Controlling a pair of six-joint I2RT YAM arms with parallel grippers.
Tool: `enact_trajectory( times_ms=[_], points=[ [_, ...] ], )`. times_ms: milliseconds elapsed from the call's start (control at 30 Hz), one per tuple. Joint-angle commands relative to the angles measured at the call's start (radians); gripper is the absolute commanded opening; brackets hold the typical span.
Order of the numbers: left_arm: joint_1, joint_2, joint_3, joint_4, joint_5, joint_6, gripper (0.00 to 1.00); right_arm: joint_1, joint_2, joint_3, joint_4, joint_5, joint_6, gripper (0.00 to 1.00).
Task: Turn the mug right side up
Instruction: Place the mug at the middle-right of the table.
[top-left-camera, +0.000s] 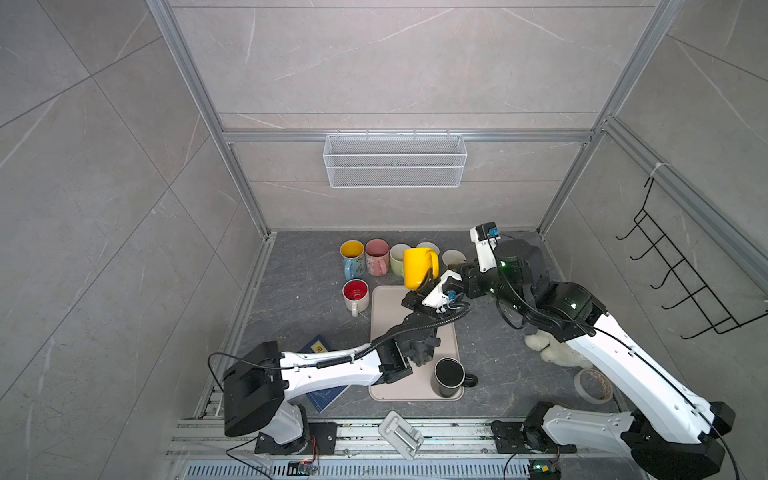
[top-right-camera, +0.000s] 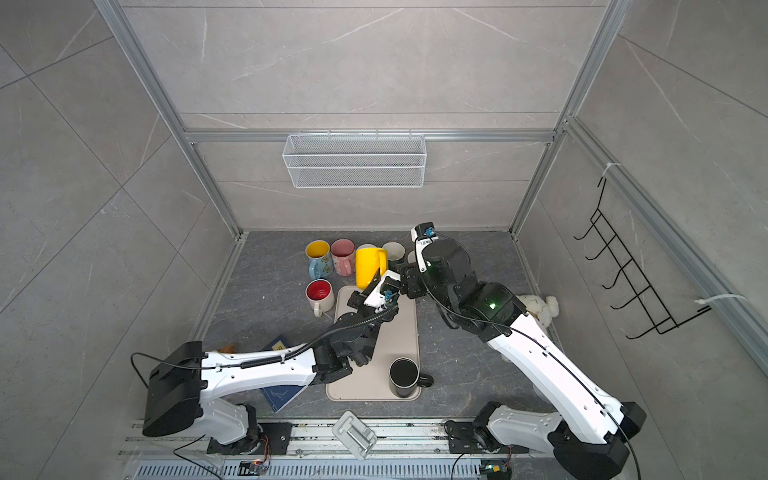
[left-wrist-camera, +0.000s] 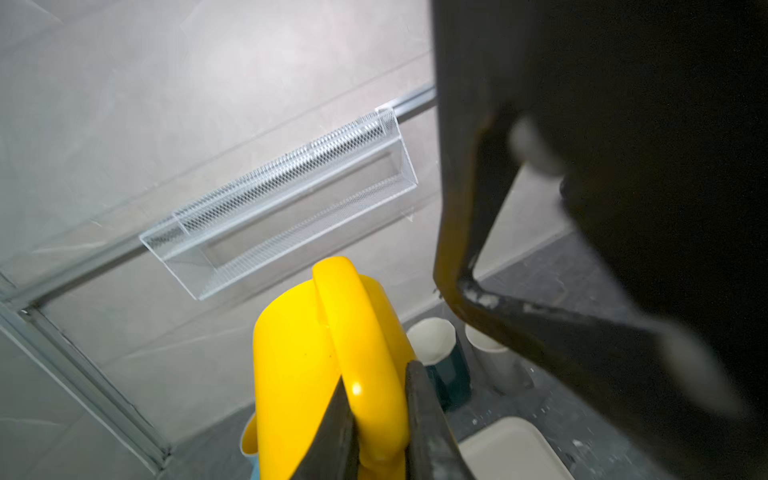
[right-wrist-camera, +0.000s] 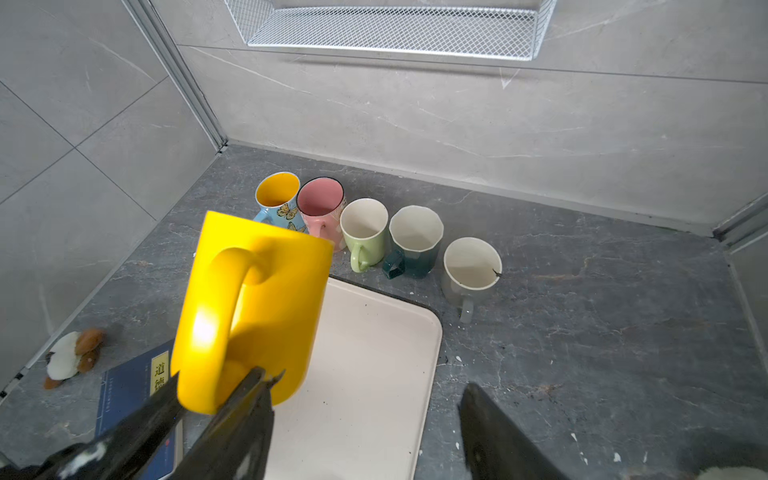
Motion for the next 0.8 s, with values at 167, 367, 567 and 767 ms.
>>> enact_trajectory(
  times_ms=[167,367,567,767],
  points=[
    [-0.051,0.148,0.124,0.489,0.048,0.540,0.00,-0.056,0.063,0.116,-0.065,-0.212,0.001,0.74],
    [-0.052,0.173,0.143,0.489,0.057,0.600,0.00,-0.114,0.066,0.153,-0.102,-0.243,-0.004,0.74],
    [-0.051,0.186,0.137,0.490,0.057,0.670,0.00,-0.165,0.069,0.211,-0.131,-0.326,-0.008,0.75],
    [-0.051,0.165,0.112,0.489,0.058,0.689,0.00,-0.194,0.094,0.309,-0.207,-0.373,-0.032,0.75]
  ],
)
